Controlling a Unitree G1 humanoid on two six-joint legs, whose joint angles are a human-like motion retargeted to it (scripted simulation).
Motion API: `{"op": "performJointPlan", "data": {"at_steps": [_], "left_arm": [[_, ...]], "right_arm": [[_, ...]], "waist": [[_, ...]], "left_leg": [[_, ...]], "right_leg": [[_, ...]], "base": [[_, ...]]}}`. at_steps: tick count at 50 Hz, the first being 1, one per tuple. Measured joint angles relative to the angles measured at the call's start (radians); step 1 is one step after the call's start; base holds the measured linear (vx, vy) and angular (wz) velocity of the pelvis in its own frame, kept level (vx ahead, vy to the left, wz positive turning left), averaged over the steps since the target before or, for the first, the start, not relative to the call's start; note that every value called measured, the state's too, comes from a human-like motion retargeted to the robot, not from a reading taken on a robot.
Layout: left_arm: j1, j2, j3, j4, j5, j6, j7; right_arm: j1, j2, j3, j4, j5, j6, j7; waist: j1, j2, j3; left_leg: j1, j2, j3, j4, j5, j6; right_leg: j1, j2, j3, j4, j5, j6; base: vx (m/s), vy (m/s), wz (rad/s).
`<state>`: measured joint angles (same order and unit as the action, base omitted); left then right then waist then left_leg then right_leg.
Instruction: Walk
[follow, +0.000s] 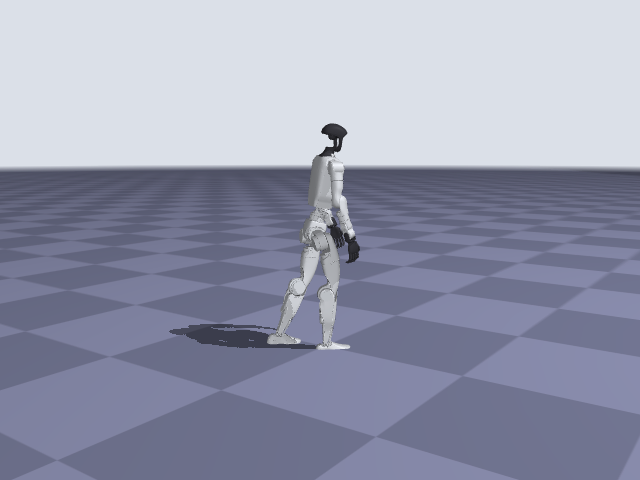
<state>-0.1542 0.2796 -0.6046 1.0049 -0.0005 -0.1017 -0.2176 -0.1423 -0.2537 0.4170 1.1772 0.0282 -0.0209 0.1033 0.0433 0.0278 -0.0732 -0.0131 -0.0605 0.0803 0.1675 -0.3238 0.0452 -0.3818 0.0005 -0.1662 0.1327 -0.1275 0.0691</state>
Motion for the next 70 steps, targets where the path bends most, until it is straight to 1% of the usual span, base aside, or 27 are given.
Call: {"op": "performJointPlan", "data": {"at_steps": [7,13,18,30,40,50,60,70], "left_arm": [[0.012,0.018,-0.008,0.006,0.017,-0.016,0.02],[0.032,0.031,0.01,0.06,0.031,-0.017,0.038],[0.049,0.035,0.038,0.128,0.047,-0.01,0.05],[0.076,0.037,0.108,0.232,0.074,-0.003,0.074],[0.064,0.035,0.135,0.243,0.084,-0.003,0.088],[0.063,0.053,0.149,0.241,0.087,-0.004,0.108],[0.071,0.074,0.162,0.244,0.075,-0.006,0.125],[0.079,0.075,0.165,0.234,0.065,-0.009,0.13]], "right_arm": [[0.006,0.002,-0.005,0.031,-0.002,-0.005,-0.012],[0.013,0.015,-0.015,0.06,-0.002,-0.009,-0.019],[0.018,0.029,-0.018,0.077,-0.003,-0.011,-0.022],[0.029,0.04,-0.023,0.101,-0.02,-0.014,-0.031],[0.028,0.048,-0.035,0.122,-0.017,-0.013,-0.034],[0.029,0.075,-0.053,0.126,-0.002,-0.017,-0.032],[0.037,0.099,-0.067,0.115,0.009,-0.024,-0.034],[0.038,0.101,-0.083,0.099,0.018,-0.027,-0.047]], "waist": [[0.003,-0.009,0.003],[0.008,-0.024,0.016],[0.012,-0.036,0.027],[0.029,-0.049,0.034],[0.03,-0.064,0.038],[0.009,-0.101,0.047],[-0.014,-0.141,0.055],[-0.029,-0.149,0.062]], "left_leg": [[0.043,-0.019,-0.002,-0.127,0.031,0.009],[0.078,-0.036,0.002,-0.227,0.071,0.014],[0.073,-0.044,0.008,-0.237,0.077,0.016],[0.057,-0.043,0.015,-0.237,0.087,0.015],[0.061,-0.036,0.005,-0.236,0.089,0.013],[0.073,-0.03,0.002,-0.232,0.088,0.01],[0.056,-0.024,0.012,-0.171,0.054,0.01],[0.031,-0.021,0.027,-0.106,0.014,0.017]], "right_leg": [[-0.017,-0.025,-0.019,0.01,0.019,0.015],[-0.028,-0.047,-0.031,0.015,0.049,0.033],[-0.036,-0.064,-0.049,0.02,0.063,0.042],[-0.045,-0.089,-0.104,0.036,-0.026,0.003],[-0.052,-0.079,-0.075,0.059,-0.057,0.0],[-0.066,-0.054,-0.019,0.094,-0.087,0.014],[-0.072,-0.021,0.002,0.09,-0.1,0.017],[-0.08,-0.003,0.003,0.082,-0.087,0.022]], "base": [[-0.12,0.08,0.13],[-0.14,0.1,0.11],[-0.13,0.09,0.1],[-0.07,0.06,0.08],[0.0,0.0,0.0],[0.0,0.0,0.0],[0.0,0.0,0.0],[0.0,0.0,0.0]]}}
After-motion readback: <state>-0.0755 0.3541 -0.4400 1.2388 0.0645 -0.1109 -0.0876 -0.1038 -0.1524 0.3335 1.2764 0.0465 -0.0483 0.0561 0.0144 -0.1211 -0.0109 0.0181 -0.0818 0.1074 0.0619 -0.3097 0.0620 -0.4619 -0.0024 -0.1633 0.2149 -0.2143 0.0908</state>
